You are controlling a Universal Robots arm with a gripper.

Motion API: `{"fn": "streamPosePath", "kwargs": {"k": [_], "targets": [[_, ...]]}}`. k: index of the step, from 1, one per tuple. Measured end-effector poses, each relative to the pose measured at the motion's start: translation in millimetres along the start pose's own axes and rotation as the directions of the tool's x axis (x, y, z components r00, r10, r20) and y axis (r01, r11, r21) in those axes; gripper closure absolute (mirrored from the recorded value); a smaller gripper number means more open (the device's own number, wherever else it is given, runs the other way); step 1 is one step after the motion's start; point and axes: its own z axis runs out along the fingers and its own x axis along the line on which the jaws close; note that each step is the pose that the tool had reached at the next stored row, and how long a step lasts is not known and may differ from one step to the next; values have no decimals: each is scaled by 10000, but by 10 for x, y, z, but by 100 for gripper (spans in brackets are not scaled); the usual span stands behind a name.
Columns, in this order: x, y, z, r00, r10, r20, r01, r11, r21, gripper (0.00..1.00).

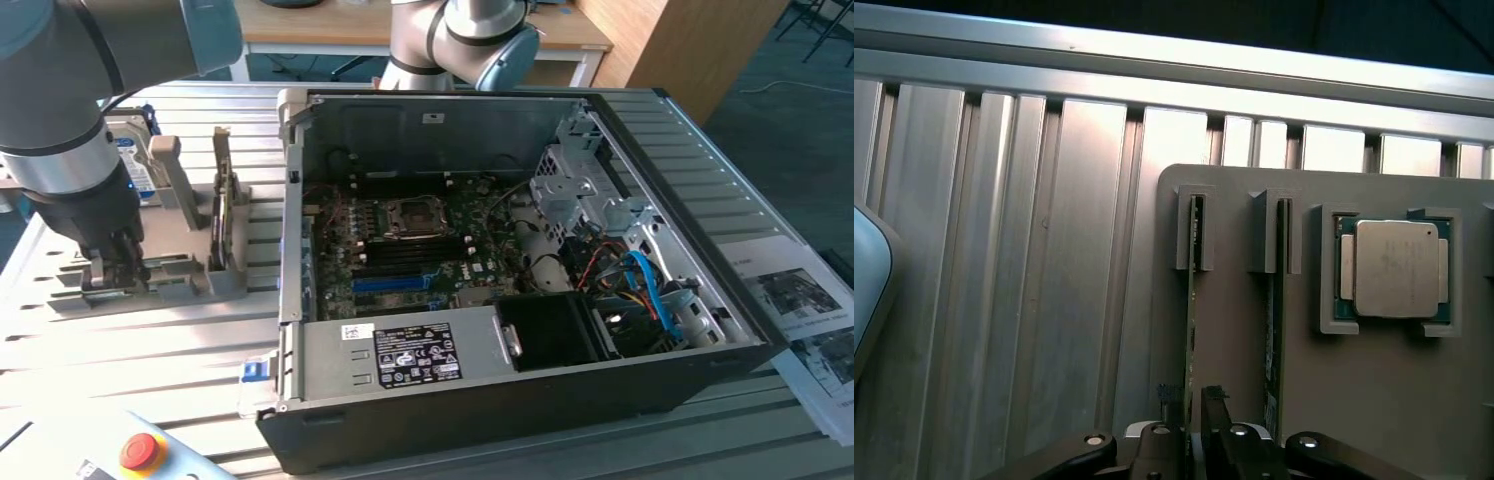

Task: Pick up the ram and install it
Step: 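Pick up the ram and move it above insertion slot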

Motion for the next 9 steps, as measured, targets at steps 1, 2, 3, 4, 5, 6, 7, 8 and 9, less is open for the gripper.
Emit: {"fn": "streamPosePath", "kwargs": {"k": [1,2,3,4,5,6,7,8,9], "targets": [[0,0,0,10000,0,0,0,10000,0,78],[0,0,0,10000,0,1,0,10000,2,78],[0,0,-4,10000,0,1,0,10000,2,78],[0,0,-9,10000,0,1,0,10000,2,78],[0,1,-16,10000,0,0,0,10000,1,78],[-1,1,-23,10000,0,0,0,10000,1,78],[-1,1,-26,10000,0,1,0,10000,1,78],[-1,1,-25,10000,0,1,0,10000,3,78],[-1,1,-26,10000,0,1,0,10000,2,78]]}}
